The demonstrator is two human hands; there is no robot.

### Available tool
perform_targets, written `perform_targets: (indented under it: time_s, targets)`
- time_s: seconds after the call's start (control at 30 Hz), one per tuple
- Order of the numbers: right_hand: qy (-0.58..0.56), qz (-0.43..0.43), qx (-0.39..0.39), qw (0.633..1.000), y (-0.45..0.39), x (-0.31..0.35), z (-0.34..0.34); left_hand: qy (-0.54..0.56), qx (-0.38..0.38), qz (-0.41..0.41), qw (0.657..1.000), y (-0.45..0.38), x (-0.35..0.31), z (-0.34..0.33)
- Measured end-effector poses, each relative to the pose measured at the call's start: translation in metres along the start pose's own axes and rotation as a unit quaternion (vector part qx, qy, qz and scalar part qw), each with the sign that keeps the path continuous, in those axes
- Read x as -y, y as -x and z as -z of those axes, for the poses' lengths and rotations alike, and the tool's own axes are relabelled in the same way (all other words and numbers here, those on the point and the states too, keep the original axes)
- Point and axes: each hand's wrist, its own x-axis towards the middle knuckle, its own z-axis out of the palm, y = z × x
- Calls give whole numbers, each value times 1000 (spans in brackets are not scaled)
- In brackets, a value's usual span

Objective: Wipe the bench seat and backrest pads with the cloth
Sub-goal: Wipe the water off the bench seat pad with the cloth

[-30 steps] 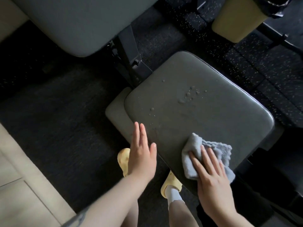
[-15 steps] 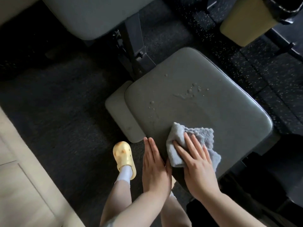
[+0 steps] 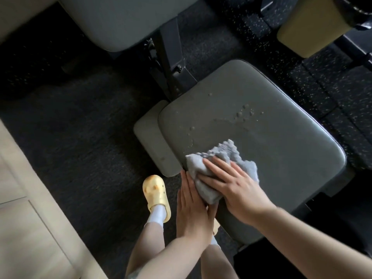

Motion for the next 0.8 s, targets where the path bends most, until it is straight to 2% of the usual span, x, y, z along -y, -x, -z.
perform_targets:
  time_s: [0.07, 0.17, 0.23, 0.33, 0.4, 0.47, 0.53, 0.6, 0.67, 0.73, 0.8]
  targets:
    - [23, 2, 8, 1000, -31, -10, 14, -1, -3, -11, 1000, -3, 4, 1]
    - [-14, -123, -38, 992, -34, -11, 20, -7, 6, -20, 1000, -3, 9, 6]
    - [-40, -171, -72, 982, -9, 7, 9, -3, 12, -24, 1000, -2, 10, 10]
    - [-65, -128, -58, 988, 14, 33, -10, 13, 22, -33, 999, -2, 11, 10]
    - [-58, -55, -8, 997, -4, 34, -6, 15, 35, -7, 999, -2, 13, 11]
    - [-47, -18, 28, 998, -37, 28, 9, 23, 58, 13, 998, -4, 15, 13]
    - [-53, -66, 20, 996, -55, 15, 22, 31, 62, 8, 998, -6, 13, 17]
    - [-68, -167, -43, 983, -45, 7, 21, 42, 73, 22, 996, -7, 8, 23]
    - [-73, -224, -96, 967, -18, 19, 7, 31, 67, 28, 997, -7, 5, 26]
    - [-92, -216, -94, 968, 2, 40, -8, 18, 67, 22, 997, -9, 7, 22]
    - [-96, -135, -56, 985, -1, 50, -12, -52, 91, 15, 994, -12, 7, 20]
